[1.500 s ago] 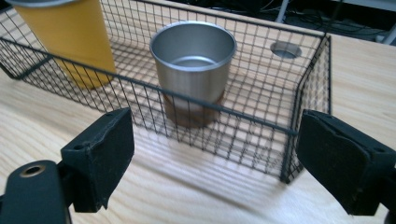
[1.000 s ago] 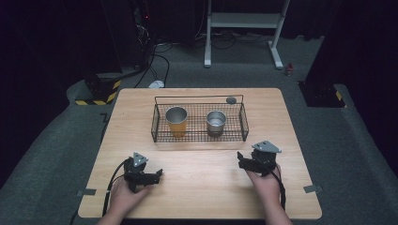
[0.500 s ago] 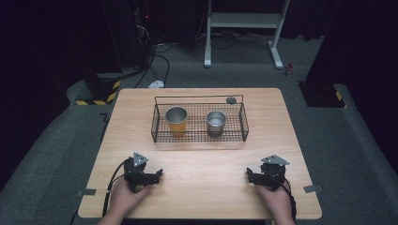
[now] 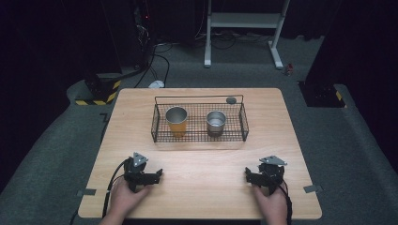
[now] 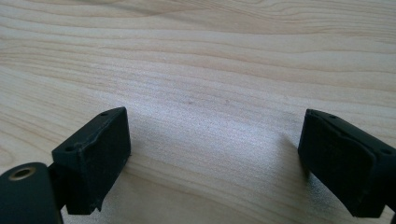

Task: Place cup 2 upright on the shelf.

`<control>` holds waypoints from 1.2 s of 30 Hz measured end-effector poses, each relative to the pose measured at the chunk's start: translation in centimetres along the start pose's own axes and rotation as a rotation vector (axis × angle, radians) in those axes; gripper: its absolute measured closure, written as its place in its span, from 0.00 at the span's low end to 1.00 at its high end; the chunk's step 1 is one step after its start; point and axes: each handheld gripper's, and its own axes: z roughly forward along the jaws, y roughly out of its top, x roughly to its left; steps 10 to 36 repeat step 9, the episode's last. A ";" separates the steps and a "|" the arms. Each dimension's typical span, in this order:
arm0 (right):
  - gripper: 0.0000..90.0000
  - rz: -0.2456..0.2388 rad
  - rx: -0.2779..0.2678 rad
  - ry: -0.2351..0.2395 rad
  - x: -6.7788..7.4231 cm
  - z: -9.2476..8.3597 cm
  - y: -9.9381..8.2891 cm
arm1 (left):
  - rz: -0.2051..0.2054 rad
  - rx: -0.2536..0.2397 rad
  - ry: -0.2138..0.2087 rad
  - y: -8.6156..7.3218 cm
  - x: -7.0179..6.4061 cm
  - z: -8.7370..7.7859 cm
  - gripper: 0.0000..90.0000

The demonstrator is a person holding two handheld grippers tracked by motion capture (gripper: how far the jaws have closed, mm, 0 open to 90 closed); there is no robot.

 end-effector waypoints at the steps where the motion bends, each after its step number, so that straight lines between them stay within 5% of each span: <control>1: 0.10 0.000 0.000 0.000 0.0 0.0 0.0 | -0.001 0.000 0.001 0.0 0.0 0.0 0.04; 36: 0.10 0.001 0.001 0.001 0.0 0.0 0.0 | -0.001 0.001 0.001 0.0 0.0 0.0 0.05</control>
